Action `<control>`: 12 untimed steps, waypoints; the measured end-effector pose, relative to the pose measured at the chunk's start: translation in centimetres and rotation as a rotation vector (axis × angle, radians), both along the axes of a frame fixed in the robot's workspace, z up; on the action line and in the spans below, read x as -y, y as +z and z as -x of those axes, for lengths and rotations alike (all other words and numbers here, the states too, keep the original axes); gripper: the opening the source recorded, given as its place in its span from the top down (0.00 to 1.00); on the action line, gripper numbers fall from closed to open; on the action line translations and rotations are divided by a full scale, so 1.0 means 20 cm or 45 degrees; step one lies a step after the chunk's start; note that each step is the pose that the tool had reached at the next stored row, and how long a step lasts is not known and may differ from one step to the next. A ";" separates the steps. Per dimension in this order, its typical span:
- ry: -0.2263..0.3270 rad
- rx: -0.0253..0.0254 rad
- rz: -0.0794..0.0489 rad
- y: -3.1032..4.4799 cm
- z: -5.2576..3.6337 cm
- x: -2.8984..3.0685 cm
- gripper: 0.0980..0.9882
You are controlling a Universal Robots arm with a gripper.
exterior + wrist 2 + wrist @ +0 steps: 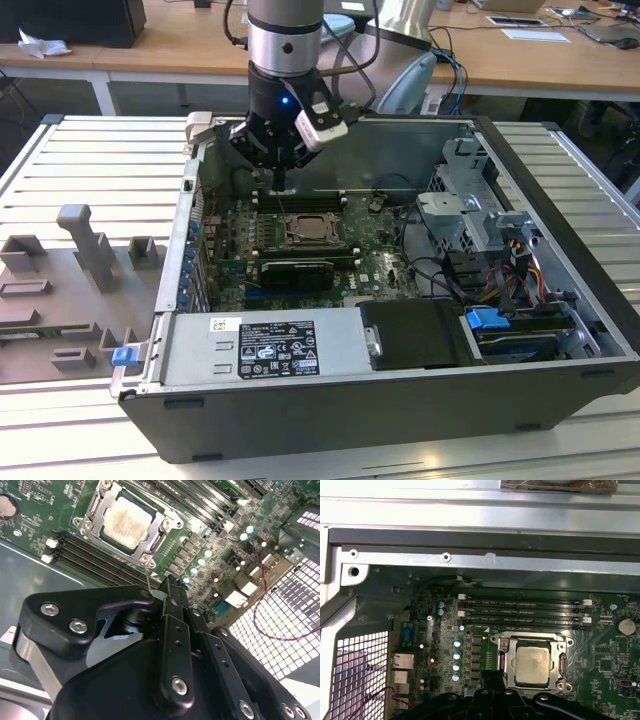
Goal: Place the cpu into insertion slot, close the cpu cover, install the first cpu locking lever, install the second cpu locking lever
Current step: 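Install the first cpu locking lever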
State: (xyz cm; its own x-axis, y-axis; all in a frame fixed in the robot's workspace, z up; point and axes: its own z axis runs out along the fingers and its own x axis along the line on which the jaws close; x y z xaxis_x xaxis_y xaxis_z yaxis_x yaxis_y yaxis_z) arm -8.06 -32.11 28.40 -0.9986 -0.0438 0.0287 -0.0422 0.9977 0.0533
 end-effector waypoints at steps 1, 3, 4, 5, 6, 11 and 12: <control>0.002 0.0001 0.000 -0.004 0.010 0.000 0.99; 0.026 0.0000 -0.002 -0.032 0.029 0.000 0.99; 0.028 0.0001 -0.003 -0.038 0.033 -0.002 0.99; 0.028 0.0004 -0.004 -0.042 0.042 -0.005 0.99; 0.028 0.0008 -0.004 -0.045 0.053 -0.010 0.99; 0.028 0.0041 -0.004 -0.082 0.088 -0.055 0.99; 0.028 0.0042 -0.005 -0.094 0.088 -0.073 0.99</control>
